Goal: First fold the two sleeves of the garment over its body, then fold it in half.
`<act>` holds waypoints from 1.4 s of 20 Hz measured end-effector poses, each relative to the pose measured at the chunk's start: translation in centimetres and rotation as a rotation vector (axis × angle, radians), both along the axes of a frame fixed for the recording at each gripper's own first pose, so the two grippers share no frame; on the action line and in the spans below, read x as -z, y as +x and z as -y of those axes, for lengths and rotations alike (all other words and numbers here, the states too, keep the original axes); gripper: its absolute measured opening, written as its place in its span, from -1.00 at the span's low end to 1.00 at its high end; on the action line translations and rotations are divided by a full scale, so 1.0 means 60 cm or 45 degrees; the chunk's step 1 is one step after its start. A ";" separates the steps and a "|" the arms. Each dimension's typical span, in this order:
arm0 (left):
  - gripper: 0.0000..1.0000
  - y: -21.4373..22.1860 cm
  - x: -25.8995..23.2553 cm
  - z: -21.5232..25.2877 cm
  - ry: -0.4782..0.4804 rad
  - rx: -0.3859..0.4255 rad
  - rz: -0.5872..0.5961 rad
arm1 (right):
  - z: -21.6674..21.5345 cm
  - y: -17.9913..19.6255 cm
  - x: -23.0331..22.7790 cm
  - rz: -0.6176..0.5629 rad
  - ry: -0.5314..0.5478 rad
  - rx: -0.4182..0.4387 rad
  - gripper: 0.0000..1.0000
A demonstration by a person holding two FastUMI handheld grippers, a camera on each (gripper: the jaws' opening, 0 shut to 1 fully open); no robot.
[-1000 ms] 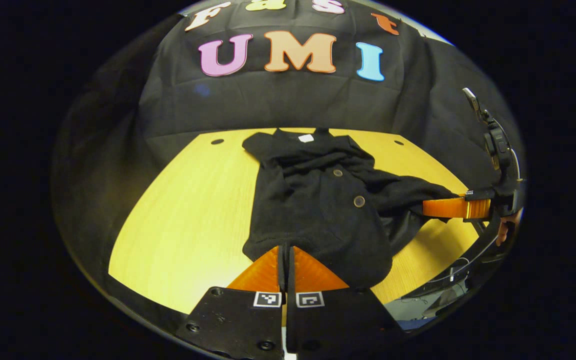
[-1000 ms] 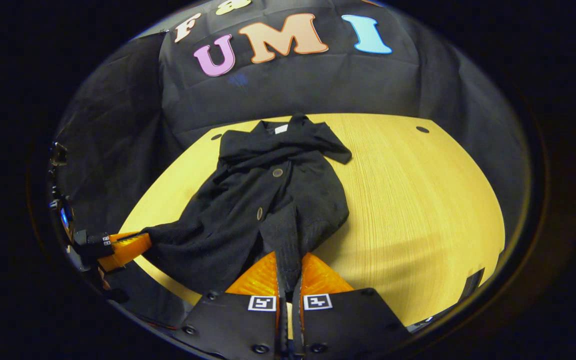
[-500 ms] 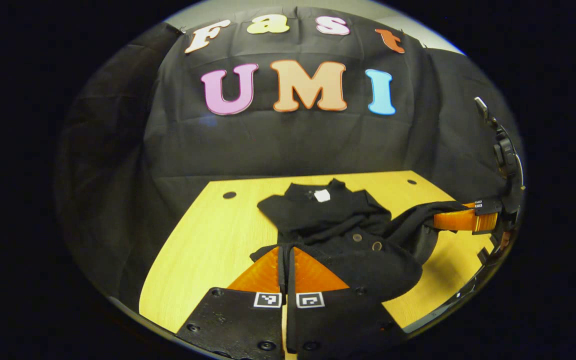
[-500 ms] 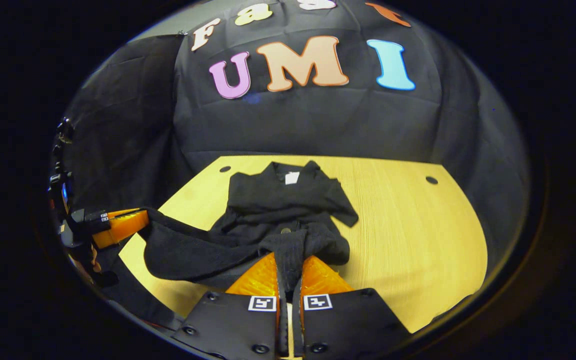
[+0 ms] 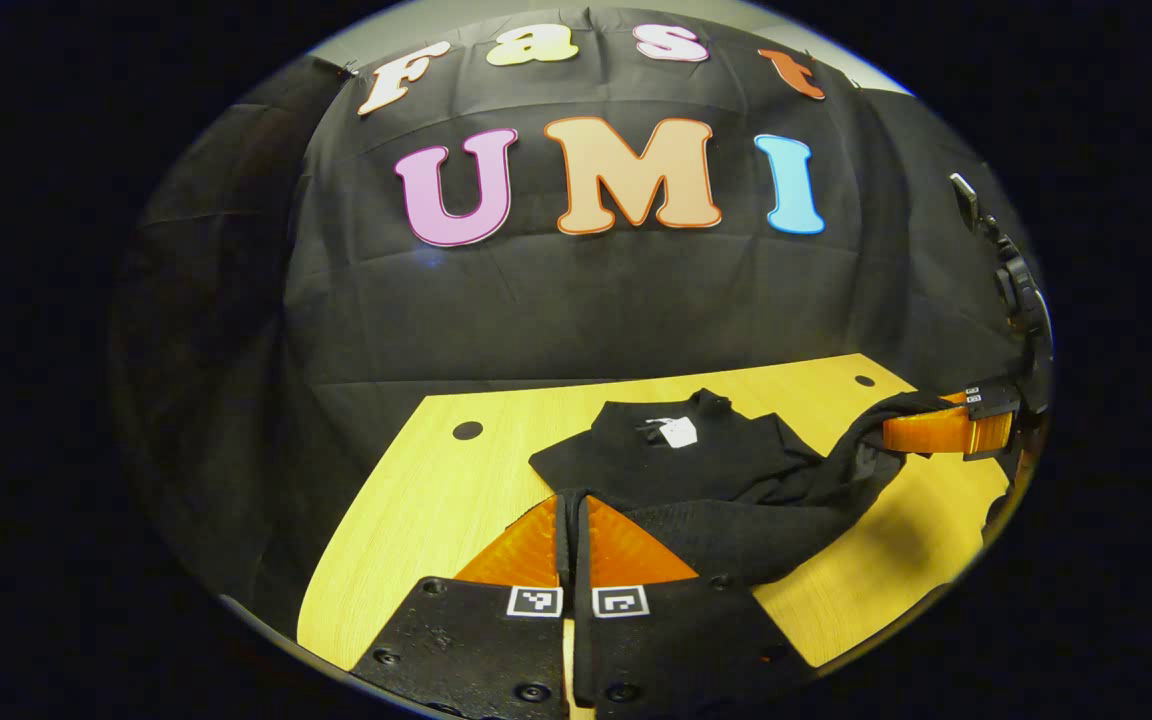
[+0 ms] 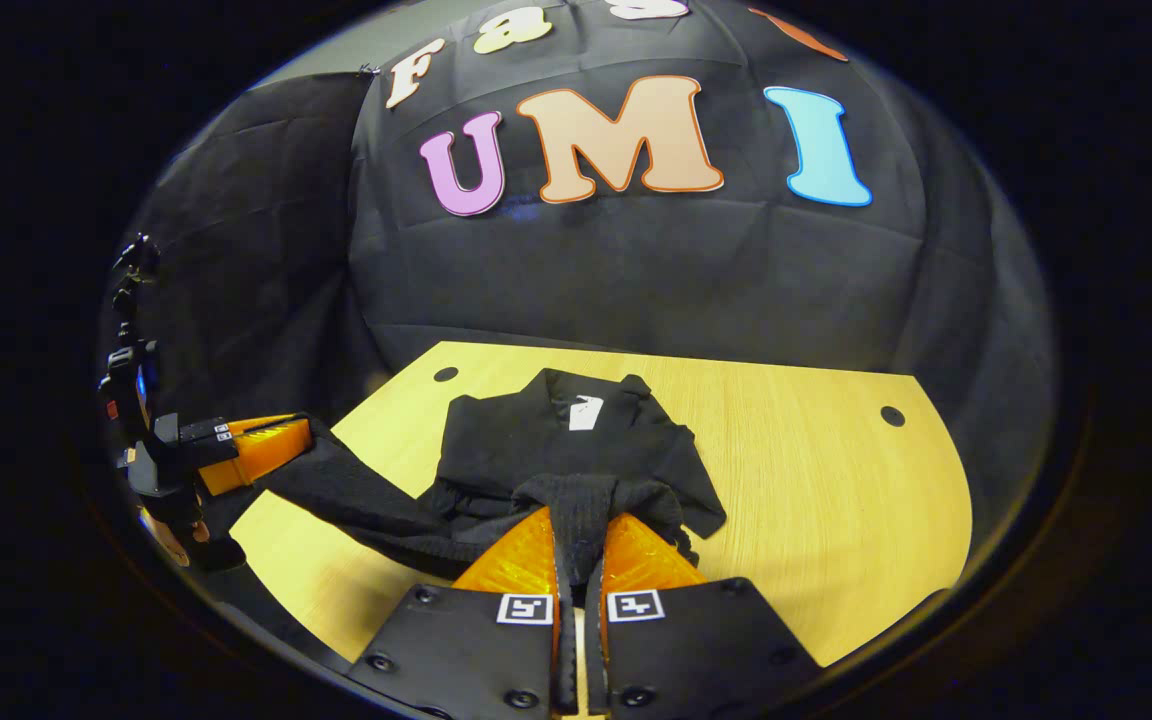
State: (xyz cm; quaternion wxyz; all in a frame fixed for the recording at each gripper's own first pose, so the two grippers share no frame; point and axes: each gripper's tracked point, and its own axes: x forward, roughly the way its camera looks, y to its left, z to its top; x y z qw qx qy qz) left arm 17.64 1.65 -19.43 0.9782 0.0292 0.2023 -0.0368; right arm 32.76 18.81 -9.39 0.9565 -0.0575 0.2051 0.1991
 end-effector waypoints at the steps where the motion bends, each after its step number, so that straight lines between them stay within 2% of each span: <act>1: -1.00 0.016 -0.004 0.001 -0.003 -0.007 -0.006 | -0.001 0.019 -0.003 -0.004 0.002 -0.003 -0.89; 9: -1.00 0.186 0.002 0.002 0.001 -0.085 -0.011 | -0.015 0.210 -0.041 -0.018 -0.003 -0.029 -0.89; 14: -1.00 0.285 0.039 0.005 0.030 -0.121 -0.039 | -0.029 0.329 -0.051 0.001 0.056 -0.024 -0.89; 21: -1.00 0.363 0.126 0.010 0.090 -0.146 -0.139 | -0.029 0.442 0.013 -0.109 0.187 0.050 -0.89; 23: -1.00 0.370 0.144 0.013 0.104 -0.163 -0.154 | -0.030 0.453 0.033 -0.146 0.191 0.071 -0.75; 26: -0.92 0.375 0.151 0.020 0.089 -0.178 -0.151 | -0.037 0.456 0.034 -0.144 0.193 0.062 -0.51; 27: -0.89 0.370 0.149 0.026 0.077 -0.174 -0.153 | -0.034 0.456 0.031 -0.127 0.181 0.070 -0.37; 28: -0.48 0.367 0.147 0.026 0.086 -0.182 -0.161 | -0.034 0.458 0.029 -0.106 0.168 0.074 -0.44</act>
